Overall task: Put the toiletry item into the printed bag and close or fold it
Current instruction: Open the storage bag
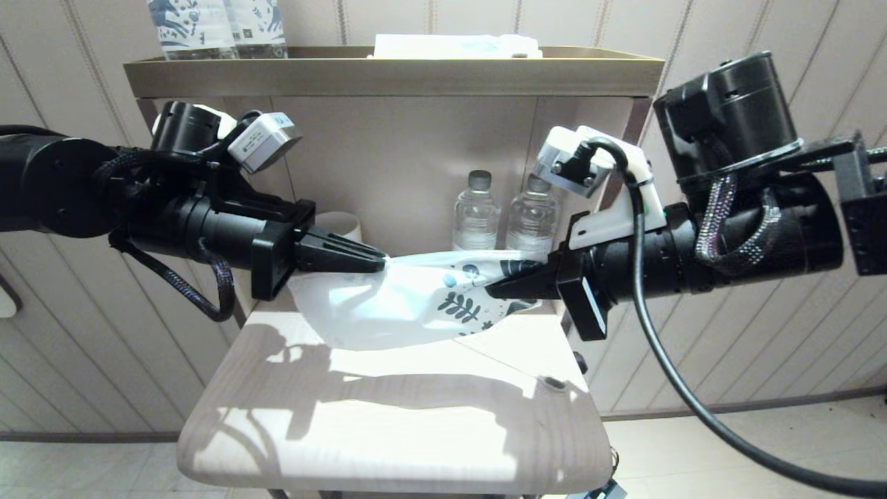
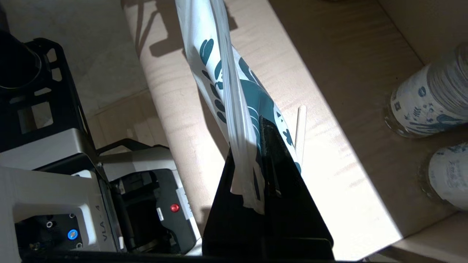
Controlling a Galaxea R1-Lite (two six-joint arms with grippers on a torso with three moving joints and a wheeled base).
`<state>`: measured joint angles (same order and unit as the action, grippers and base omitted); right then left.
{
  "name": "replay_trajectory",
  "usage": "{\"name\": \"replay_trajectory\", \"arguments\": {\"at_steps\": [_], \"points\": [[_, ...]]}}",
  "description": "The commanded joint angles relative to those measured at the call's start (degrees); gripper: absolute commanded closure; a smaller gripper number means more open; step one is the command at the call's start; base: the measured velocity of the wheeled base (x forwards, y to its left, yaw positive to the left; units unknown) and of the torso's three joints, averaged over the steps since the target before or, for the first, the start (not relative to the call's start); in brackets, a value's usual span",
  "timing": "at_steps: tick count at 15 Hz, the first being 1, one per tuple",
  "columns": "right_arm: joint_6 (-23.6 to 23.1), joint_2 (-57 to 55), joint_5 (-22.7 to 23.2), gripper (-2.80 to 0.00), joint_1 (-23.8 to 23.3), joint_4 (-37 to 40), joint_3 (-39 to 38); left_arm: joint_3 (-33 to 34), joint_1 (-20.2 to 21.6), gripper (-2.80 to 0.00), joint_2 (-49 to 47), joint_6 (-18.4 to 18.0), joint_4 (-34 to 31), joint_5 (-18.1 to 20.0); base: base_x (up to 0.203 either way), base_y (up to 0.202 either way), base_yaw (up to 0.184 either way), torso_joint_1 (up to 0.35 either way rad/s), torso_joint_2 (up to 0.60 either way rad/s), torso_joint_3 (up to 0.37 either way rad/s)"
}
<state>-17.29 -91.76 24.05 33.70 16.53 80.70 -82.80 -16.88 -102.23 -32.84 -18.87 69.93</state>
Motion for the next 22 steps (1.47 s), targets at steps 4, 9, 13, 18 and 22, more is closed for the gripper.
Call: {"name": "replay_trajectory", "arguments": {"at_steps": [4, 9, 13, 18, 22], "points": [[-0.1, 3.6, 0.3, 0.00, -2.0, 0.0, -3.5, -0.1, 0.0, 0.00, -0.3, -0.1, -0.1, 0.4, 0.000, 0.000, 0.000, 0.000, 0.00, 0.000], [-0.1, 5.9, 0.6, 0.00, -2.7, 0.0, -6.3, -0.2, 0.0, 0.00, -0.6, -0.1, 0.0, 0.2, 0.000, 0.000, 0.000, 0.000, 0.00, 0.000], [-0.1, 7.4, 0.6, 0.00, -4.3, 0.0, -7.8, -0.6, 0.0, 0.00, -0.7, 0.1, 0.0, 0.2, 0.000, 0.000, 0.000, 0.000, 0.00, 0.000], [0.0, 10.4, 1.0, 0.00, -5.4, 0.0, -11.1, -0.7, 0.0, 0.00, -0.9, 0.1, 0.0, 0.2, 0.000, 0.000, 0.000, 0.000, 0.00, 0.000], [0.0, 10.9, 1.9, 0.00, -5.8, 0.0, -11.9, -2.0, 0.0, 0.00, -2.0, 0.7, -0.4, 0.2, 0.000, 0.000, 0.000, 0.000, 0.00, 0.000]]}}
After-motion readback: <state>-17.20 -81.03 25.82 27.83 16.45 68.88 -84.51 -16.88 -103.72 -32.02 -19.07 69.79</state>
